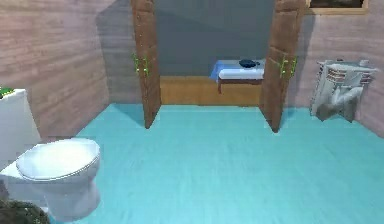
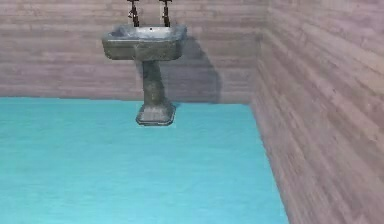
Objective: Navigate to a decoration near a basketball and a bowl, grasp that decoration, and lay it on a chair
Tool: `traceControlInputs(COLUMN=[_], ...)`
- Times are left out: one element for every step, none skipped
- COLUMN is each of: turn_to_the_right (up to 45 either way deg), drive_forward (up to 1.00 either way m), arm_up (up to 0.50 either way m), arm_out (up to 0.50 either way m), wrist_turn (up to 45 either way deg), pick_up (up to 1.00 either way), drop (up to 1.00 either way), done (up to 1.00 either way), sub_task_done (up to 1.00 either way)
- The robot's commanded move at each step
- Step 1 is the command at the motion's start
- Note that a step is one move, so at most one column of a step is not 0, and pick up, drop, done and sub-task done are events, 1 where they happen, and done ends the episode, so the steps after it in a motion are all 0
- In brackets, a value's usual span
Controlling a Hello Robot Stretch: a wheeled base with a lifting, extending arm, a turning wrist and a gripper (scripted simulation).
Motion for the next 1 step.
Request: traceControlInputs(turn_to_the_right=[0.0], drive_forward=[1.00], arm_up=[0.00], arm_out=[0.00], wrist_turn=[0.0], pick_up=[0.00], drop=[0.00], done=[0.00], sub_task_done=[0.00])
